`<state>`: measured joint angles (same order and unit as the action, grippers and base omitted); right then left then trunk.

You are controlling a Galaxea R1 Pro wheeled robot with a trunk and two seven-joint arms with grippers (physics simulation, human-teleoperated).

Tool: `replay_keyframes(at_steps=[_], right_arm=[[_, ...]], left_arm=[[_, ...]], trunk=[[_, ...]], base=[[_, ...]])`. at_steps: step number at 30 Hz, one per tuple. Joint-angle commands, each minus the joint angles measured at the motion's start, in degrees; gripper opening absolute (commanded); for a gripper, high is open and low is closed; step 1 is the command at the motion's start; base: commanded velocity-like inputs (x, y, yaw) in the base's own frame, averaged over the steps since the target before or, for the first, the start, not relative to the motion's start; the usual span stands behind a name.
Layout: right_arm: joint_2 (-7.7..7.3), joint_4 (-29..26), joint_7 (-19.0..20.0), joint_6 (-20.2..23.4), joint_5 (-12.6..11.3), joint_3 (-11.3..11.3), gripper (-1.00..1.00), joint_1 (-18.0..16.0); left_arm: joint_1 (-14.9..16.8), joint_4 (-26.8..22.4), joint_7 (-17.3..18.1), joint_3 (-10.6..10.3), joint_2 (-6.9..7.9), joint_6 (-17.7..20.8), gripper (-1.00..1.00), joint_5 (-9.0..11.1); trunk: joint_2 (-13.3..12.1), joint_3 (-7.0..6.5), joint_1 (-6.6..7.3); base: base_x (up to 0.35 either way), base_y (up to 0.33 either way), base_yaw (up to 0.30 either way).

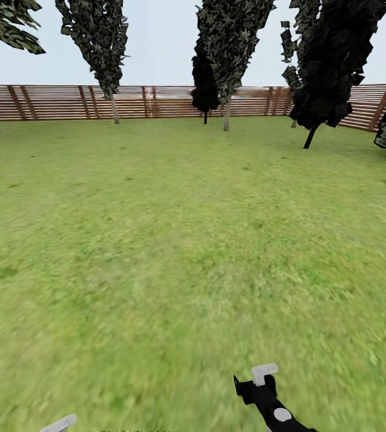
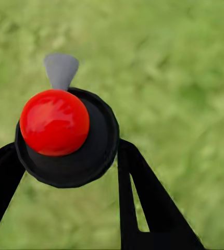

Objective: In the garden, pick up the pesticide atomizer on the floor and spray pesticide onto both trees until each tree trunk is fully covered.

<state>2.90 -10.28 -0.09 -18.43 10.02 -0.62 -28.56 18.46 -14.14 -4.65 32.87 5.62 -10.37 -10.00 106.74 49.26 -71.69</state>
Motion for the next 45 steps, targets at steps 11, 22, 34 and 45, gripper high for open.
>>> replay_keyframes(at_steps=[11,22,34,45], right_arm=[[0.0,0.0,0.0,0.0,0.0,0.0,1.0,0.0],[0.0,0.0,0.0,0.0,0.0,0.0,1.0,0.0],[0.0,0.0,0.0,0.0,0.0,0.0,1.0,0.0],[0.0,0.0,0.0,-0.02,0.0,0.0,1.0,0.0]], left_arm=[[0.0,0.06,-0.01,0.0,0.0,0.0,-1.0,-0.01],[0.0,0.06,-0.01,0.0,0.0,0.0,-1.0,-0.01],[0.0,0.07,0.07,-0.08,0.08,-0.33,-1.0,3.53],[0.0,0.08,0.08,-0.09,0.09,-0.35,-1.0,3.85]], trunk=[[0.0,0.0,0.0],[0.0,0.0,0.0],[0.0,-0.08,0.0],[0.0,-0.4,0.0]], base=[[0.0,0.297,0.276],[0.0,0.304,0.276],[0.0,0.304,0.276],[0.0,0.304,0.276]])
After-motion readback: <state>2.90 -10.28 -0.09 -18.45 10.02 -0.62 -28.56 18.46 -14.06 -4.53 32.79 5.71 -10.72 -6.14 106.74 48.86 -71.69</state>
